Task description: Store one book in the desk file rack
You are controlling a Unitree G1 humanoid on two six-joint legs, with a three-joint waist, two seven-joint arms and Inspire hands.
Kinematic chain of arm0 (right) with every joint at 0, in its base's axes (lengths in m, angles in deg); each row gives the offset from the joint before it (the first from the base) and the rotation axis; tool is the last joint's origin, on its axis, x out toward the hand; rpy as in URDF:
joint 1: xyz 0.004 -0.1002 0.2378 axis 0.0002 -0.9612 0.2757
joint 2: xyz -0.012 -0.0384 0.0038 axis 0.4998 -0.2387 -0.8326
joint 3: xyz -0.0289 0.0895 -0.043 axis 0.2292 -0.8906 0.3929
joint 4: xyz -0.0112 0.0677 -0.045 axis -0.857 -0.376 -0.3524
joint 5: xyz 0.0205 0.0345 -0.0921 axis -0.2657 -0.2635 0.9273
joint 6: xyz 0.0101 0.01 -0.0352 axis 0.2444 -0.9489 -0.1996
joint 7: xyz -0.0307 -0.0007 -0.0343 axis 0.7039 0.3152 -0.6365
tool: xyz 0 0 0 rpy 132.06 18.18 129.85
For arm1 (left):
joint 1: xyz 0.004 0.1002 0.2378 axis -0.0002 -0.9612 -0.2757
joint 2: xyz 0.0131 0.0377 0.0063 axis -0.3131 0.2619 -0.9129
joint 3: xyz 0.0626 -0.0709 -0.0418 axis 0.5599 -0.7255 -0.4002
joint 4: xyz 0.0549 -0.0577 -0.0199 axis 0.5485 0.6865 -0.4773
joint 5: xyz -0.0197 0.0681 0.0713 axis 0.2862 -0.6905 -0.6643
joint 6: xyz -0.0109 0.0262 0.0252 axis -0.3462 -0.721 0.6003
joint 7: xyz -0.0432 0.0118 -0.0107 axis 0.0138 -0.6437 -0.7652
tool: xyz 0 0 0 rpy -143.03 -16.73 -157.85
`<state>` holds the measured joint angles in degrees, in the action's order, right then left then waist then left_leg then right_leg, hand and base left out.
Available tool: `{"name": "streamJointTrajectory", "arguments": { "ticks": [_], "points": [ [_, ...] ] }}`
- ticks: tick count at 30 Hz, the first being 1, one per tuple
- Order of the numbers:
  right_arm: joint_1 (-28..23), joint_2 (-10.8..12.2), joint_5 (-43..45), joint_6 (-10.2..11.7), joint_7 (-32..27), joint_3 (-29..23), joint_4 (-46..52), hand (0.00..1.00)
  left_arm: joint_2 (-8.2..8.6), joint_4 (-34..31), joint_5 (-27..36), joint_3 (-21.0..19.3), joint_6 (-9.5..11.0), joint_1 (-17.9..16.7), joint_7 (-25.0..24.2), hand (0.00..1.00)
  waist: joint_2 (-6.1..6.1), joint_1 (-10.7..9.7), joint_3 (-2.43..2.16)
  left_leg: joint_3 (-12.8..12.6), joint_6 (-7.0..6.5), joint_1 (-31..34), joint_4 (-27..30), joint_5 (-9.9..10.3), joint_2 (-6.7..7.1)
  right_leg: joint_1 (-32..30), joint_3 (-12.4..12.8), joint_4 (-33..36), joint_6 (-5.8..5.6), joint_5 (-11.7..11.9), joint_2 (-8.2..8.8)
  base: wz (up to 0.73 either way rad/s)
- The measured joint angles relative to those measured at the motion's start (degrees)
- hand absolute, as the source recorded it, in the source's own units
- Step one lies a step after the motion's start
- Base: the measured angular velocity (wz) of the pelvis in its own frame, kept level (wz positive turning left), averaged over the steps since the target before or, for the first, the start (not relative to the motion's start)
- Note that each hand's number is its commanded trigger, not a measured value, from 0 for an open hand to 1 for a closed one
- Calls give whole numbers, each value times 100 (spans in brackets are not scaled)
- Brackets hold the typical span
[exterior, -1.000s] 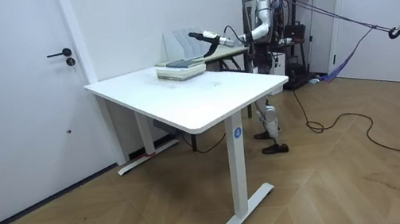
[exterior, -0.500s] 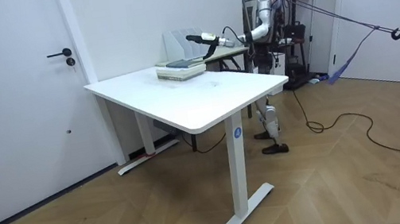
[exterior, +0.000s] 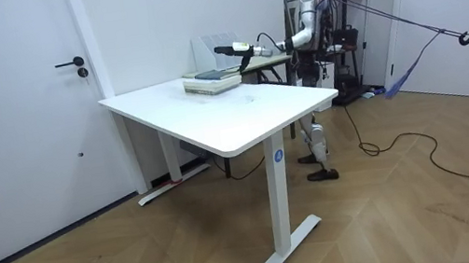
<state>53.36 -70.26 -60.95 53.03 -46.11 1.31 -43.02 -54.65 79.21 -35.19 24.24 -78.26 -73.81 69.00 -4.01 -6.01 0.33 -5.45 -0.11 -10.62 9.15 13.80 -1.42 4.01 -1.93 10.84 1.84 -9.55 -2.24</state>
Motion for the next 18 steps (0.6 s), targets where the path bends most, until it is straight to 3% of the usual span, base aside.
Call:
{"name": "streamJointTrajectory", "arguments": {
  "ticks": [18],
  "points": [
    [36, -166, 203, -2, -34, -15, 209, 0, -226, 785, 718, 1, -242, 352, -402, 0, -74, -19, 6, -1, 0, 7, 0, 0, 1, 4, 16, -13, 2, 6, 3, -1]
  ]
}}
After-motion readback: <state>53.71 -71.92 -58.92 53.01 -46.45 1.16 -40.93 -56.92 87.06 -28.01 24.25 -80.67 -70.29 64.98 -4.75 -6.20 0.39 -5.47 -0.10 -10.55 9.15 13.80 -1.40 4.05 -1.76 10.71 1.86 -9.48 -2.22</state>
